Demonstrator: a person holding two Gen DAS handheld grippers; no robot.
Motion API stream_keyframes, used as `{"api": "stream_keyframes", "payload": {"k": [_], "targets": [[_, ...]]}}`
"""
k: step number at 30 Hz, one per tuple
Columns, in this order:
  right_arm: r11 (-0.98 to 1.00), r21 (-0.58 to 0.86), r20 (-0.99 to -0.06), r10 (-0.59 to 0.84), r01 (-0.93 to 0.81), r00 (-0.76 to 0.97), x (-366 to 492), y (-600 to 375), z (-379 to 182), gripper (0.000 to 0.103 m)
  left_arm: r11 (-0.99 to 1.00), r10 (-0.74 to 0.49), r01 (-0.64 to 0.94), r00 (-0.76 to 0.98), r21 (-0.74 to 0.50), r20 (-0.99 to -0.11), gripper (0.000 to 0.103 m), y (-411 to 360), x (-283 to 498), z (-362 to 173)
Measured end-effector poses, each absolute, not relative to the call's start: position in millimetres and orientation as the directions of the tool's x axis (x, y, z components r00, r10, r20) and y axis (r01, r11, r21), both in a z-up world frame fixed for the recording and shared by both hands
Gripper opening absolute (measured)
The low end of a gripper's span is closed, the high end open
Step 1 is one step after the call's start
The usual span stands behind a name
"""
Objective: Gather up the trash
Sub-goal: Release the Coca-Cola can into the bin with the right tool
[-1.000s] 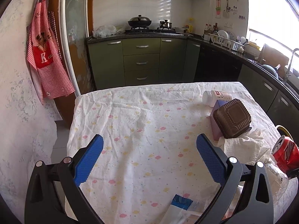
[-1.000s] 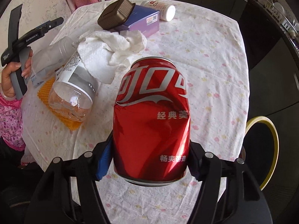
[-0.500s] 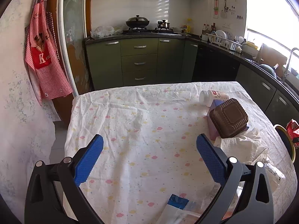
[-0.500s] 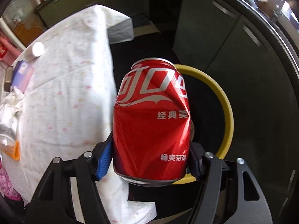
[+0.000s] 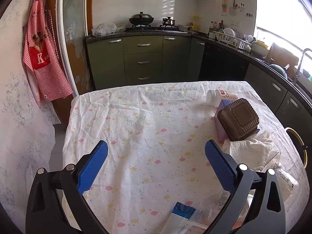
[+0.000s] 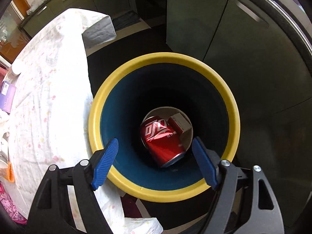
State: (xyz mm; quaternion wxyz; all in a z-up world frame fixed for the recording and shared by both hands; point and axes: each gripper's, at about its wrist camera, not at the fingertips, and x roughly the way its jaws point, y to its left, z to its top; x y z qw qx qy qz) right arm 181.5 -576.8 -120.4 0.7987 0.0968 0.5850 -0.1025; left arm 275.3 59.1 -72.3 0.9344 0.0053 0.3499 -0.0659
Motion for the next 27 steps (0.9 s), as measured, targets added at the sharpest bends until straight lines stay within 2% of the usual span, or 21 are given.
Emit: {"api": "stream_keyframes", "payload": {"k": [4, 9, 13, 16, 20, 25, 27], "targets": [[0.967, 0.049, -0.944, -0.037, 0.252, 0.328, 164, -565, -109, 0.074, 0.99, -0.13, 0.128, 0.744, -0.052, -0.655, 0.098, 58, 273, -66], [0.973, 0.067, -0.935, -0.016, 0.219, 0.355, 157, -561, -105, 0.075, 0.972, -0.218, 0.217, 0.711, -0.086, -0.668, 0.098, 46, 271, -44], [0.977, 0.066, -0.928, -0.015, 0.204, 0.372, 158, -556, -105, 0.075, 0.944, -0.307, 0.296, 0.637, -0.143, -0.708, 0.098, 28, 280, -26], [0.978, 0.075, -0.924, -0.005, 0.194, 0.382, 158, -555, -104, 0.075, 0.935, -0.338, 0.298, 0.573, -0.194, -0.747, 0.098, 9, 295, -17], [0.981, 0.084, -0.922, 0.01, 0.175, 0.387, 158, -552, -105, 0.075, 0.939, -0.326, 0.264, 0.475, -0.221, -0.817, 0.098, -23, 320, -20], [0.986, 0.098, -0.922, 0.038, 0.137, 0.386, 163, -546, -109, 0.075, 0.969, -0.218, 0.195, 0.39, -0.151, -0.895, 0.098, -59, 349, -40], [0.987, 0.103, -0.921, 0.048, 0.121, 0.387, 164, -544, -109, 0.075, 0.972, -0.224, 0.147, 0.349, -0.182, -0.91, 0.098, -63, 359, -50]]}}
